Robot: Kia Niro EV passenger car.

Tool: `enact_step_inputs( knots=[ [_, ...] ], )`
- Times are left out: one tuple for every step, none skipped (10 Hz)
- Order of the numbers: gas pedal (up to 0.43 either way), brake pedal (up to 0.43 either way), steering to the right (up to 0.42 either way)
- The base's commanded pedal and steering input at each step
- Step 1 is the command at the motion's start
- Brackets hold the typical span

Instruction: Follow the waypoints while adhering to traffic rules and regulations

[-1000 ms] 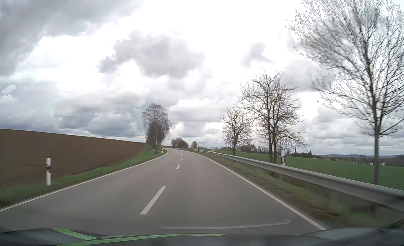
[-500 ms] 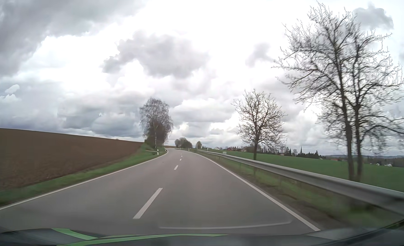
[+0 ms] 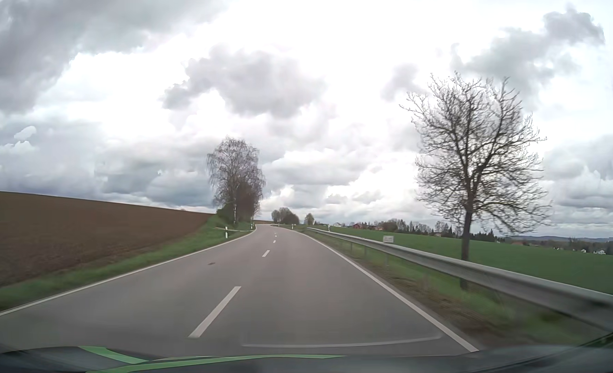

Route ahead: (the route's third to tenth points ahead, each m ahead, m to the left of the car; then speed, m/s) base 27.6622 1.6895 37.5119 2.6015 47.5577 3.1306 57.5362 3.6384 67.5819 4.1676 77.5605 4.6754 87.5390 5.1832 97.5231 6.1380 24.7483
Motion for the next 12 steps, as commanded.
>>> enact_step_inputs(
  knots=[
    [0.260,0.000,-0.009],
    [0.260,0.000,-0.010],
    [0.260,0.000,-0.010],
    [0.260,0.000,-0.009],
    [0.260,0.000,-0.009],
    [0.260,0.000,-0.009],
    [0.260,0.000,-0.009],
    [0.260,0.000,-0.009],
    [0.260,0.000,-0.008],
    [0.260,0.000,-0.008],
    [0.260,0.000,-0.008],
    [0.260,0.000,-0.008]
  ],
)
